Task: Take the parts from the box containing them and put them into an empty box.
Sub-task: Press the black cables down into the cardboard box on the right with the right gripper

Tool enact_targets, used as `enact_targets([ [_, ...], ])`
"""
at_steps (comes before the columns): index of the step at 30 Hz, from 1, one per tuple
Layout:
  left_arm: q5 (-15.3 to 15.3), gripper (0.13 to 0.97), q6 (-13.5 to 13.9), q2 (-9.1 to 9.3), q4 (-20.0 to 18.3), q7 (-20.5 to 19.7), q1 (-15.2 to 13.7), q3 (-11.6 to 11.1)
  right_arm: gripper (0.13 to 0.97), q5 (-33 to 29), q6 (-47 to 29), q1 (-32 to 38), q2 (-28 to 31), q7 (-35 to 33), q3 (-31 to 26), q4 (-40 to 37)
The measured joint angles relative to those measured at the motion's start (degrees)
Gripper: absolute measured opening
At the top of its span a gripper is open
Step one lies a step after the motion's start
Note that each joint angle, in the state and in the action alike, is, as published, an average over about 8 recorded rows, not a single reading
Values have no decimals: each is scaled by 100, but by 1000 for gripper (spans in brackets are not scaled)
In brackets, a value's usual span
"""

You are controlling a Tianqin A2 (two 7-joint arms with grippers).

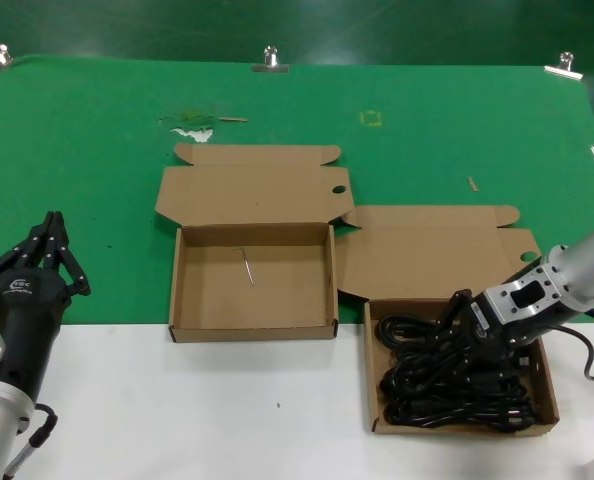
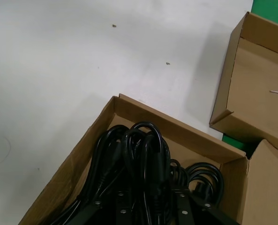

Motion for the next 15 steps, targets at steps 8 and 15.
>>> enact_targets([
  [8, 0, 151, 0, 0, 0, 0, 0, 0, 265, -7, -3, 27, -13, 22, 33, 1],
  [15, 0, 151, 0, 0, 0, 0, 0, 0, 232, 25, -58, 56, 9, 98, 91, 6],
])
